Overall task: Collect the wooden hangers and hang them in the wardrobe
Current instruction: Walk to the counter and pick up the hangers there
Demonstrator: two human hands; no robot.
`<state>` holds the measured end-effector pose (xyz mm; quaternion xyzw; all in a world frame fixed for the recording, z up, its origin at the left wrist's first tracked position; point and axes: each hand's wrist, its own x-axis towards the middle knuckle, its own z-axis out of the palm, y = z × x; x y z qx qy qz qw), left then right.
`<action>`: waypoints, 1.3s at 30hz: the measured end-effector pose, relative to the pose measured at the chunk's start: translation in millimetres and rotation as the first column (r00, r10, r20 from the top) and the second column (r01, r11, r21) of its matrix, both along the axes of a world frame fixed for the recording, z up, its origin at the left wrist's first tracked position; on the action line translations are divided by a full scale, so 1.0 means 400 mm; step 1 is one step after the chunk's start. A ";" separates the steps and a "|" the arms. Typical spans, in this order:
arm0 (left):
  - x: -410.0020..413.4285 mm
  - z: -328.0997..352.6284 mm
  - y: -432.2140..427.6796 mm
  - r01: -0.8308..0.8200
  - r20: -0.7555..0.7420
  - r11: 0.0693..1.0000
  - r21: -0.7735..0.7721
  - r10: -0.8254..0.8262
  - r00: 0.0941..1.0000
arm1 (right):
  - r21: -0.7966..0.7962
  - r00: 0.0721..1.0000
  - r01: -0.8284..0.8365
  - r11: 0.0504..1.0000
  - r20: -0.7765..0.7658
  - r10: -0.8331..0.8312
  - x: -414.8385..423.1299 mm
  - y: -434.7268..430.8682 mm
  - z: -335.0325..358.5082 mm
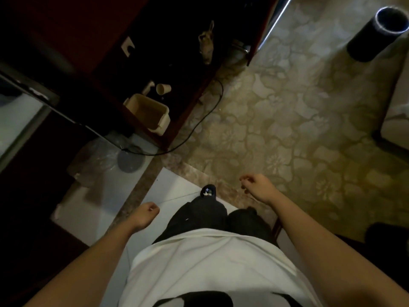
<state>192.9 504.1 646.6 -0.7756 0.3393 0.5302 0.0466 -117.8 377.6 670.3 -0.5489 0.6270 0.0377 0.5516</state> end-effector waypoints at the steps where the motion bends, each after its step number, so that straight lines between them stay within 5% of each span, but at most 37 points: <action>1: 0.001 0.008 -0.040 0.002 0.003 1.000 -0.010 -0.002 1.000 | -0.003 1.000 0.000 1.000 -0.002 0.000 0.001 -0.036 0.003; 12: -0.242 0.039 -0.528 0.024 -0.106 0.997 -0.072 -0.032 0.994 | 0.059 0.975 -0.105 0.993 -0.191 0.114 -0.238 -0.406 -0.076; 20: -0.426 0.120 -0.882 -0.092 -0.122 0.983 -0.161 0.073 0.990 | -0.046 0.951 -0.302 0.952 -0.082 0.298 -0.271 -0.893 -0.014; 31: -0.310 0.471 -1.232 0.067 0.050 0.922 -0.382 -0.052 0.997 | -0.466 0.713 -0.631 0.620 -0.034 0.700 0.052 -1.340 0.302; 39: -0.160 0.858 -1.338 0.269 0.312 0.770 -0.578 -0.096 0.945 | -0.745 0.580 -0.511 0.429 0.070 0.812 0.278 -1.462 0.690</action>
